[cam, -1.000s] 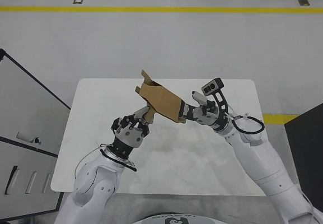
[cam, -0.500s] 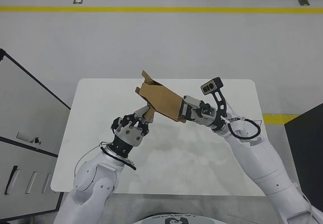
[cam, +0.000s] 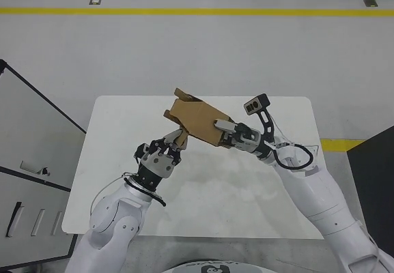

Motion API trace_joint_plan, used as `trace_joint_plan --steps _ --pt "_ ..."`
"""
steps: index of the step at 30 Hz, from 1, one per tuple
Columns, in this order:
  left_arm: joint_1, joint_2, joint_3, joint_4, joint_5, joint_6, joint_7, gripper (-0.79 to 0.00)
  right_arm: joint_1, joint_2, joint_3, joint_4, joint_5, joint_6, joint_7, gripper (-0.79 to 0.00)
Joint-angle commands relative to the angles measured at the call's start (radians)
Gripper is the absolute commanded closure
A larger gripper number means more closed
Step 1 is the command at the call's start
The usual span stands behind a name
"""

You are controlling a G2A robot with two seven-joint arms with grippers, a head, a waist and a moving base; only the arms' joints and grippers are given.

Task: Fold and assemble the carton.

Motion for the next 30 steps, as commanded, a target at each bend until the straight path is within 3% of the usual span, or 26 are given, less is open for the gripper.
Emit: trace_joint_plan --steps 1,12,21,30 --pt "0.001 0.000 0.000 0.000 0.002 0.001 0.001 -0.785 -0.001 0.000 0.003 0.001 -0.004 0.002 -0.001 0.000" --pt "0.002 -0.001 -0.014 -0.019 0.009 -0.007 0.015 -0.785 -0.011 0.007 0.044 0.000 0.007 0.074 0.034 0.000" --pt "0.035 0.005 -0.097 -0.056 0.016 -0.004 0.009 -0.785 -0.012 0.032 0.109 0.017 -0.026 0.180 0.225 0.000" --pt "0.028 0.005 -0.096 -0.058 0.021 -0.001 0.011 -0.785 -0.017 0.032 0.106 0.009 -0.035 0.189 0.213 0.000"
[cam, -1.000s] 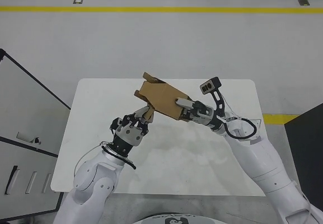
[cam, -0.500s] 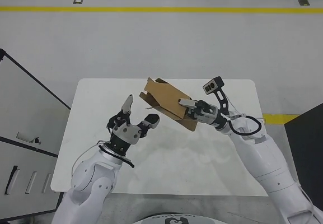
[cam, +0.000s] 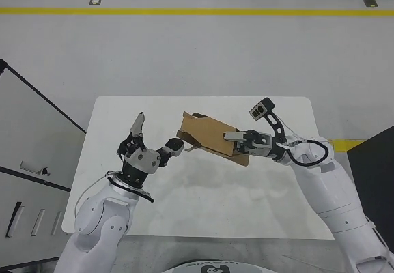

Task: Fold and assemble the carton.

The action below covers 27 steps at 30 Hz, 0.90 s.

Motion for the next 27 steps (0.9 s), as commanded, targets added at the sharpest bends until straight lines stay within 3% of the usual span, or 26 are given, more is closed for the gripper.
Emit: trace_joint_plan --steps 1,12,13,14,15,16,17,18,23,27 --pt "-0.005 0.001 -0.001 -0.003 0.012 0.013 -0.007 -0.785 -0.006 0.002 -0.002 -0.015 -0.013 0.019 -0.005 0.000" --pt "0.030 0.013 -0.079 -0.060 0.100 0.098 -0.005 -0.785 0.036 0.041 0.101 -0.039 -0.098 0.158 0.188 0.000" --pt "0.036 0.013 -0.085 -0.064 0.100 0.097 -0.004 -0.717 0.039 0.044 0.108 -0.041 -0.102 0.161 0.205 0.000" --pt "0.041 0.013 -0.090 -0.068 0.098 0.098 -0.005 -0.459 0.042 0.046 0.115 -0.042 -0.104 0.162 0.222 0.000" --pt "0.047 0.013 -0.093 -0.067 0.100 0.098 -0.002 -0.323 0.045 0.049 0.122 -0.040 -0.109 0.161 0.233 0.000" --pt "0.055 0.013 -0.093 -0.063 0.099 0.097 0.016 -0.274 0.046 0.050 0.124 -0.040 -0.110 0.160 0.235 0.000" --pt "0.060 0.012 -0.093 -0.062 0.103 0.092 0.040 -0.169 0.046 0.050 0.124 -0.040 -0.110 0.160 0.235 0.000" --pt "0.060 0.012 -0.093 -0.062 0.103 0.092 0.040 -0.015 0.046 0.050 0.124 -0.040 -0.110 0.160 0.235 0.000" --pt "0.052 0.013 -0.093 -0.065 0.126 0.087 0.028 0.000 0.046 0.050 0.124 -0.040 -0.110 0.160 0.235 0.000" --pt "0.019 0.021 -0.107 -0.065 0.285 0.014 -0.089 0.000 0.046 0.050 0.124 -0.040 -0.110 0.160 0.235 0.000"
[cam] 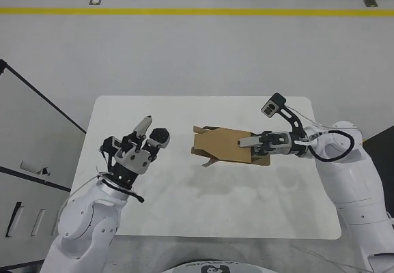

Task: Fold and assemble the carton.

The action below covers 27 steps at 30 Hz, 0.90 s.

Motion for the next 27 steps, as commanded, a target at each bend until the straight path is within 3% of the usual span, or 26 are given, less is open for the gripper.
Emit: trace_joint_plan --steps 1,6,9,17,20,27 --pt "-0.019 0.007 -0.019 0.009 0.140 -0.061 -0.072 0.000 0.000 0.000 0.000 0.000 0.000 0.000 0.000 0.000" --pt "-0.042 0.020 -0.026 0.048 0.441 -0.235 -0.225 0.000 -0.022 0.003 0.002 -0.015 0.016 0.023 -0.024 0.000" --pt "-0.047 0.021 -0.010 0.067 0.542 -0.327 -0.223 0.000 -0.022 0.007 0.004 -0.010 0.026 0.053 -0.002 0.000" --pt "-0.047 0.021 -0.010 0.067 0.542 -0.327 -0.223 0.000 -0.013 0.011 0.002 -0.002 0.028 0.080 0.027 0.000" --pt "-0.077 0.031 -0.029 0.069 0.791 -0.417 -0.267 0.000 -0.013 0.011 0.002 -0.002 0.028 0.080 0.027 0.000" --pt "-0.113 0.039 -0.047 0.100 1.064 -0.581 -0.241 0.000 -0.021 0.012 -0.009 0.012 0.093 0.114 0.029 0.000"
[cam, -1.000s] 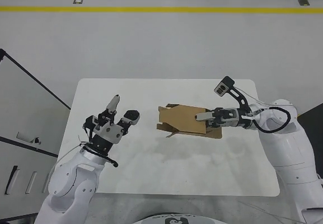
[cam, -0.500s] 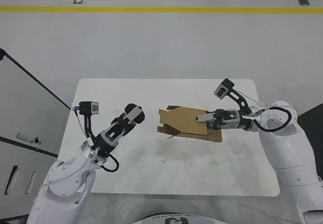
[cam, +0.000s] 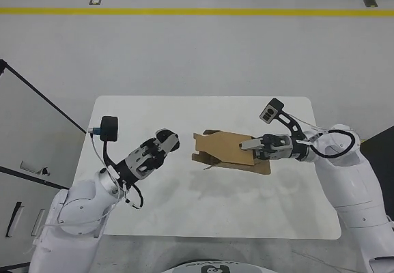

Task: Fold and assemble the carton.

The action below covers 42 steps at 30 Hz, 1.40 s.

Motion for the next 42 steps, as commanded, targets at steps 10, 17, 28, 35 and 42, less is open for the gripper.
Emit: trace_joint_plan --steps 10,17,28,35,42 --pt "-0.011 0.003 -0.018 0.011 0.186 -0.036 0.061 0.000 0.014 0.004 -0.005 0.016 0.010 0.017 0.037 0.000" --pt "-0.032 0.013 0.004 0.002 0.312 -0.110 0.005 0.000 0.000 0.005 -0.011 -0.001 0.023 0.010 0.018 0.000" --pt "-0.050 0.019 0.071 -0.017 0.383 -0.174 0.031 0.000 -0.007 0.007 -0.021 -0.023 0.016 -0.003 0.002 0.000" --pt "-0.064 0.023 0.104 -0.014 0.389 -0.165 0.032 0.000 -0.008 0.010 -0.040 -0.051 0.000 -0.014 0.008 0.000" --pt "-0.070 0.028 0.114 -0.012 0.401 -0.162 0.051 0.000 -0.006 0.015 -0.052 -0.056 -0.015 -0.026 0.035 0.000"
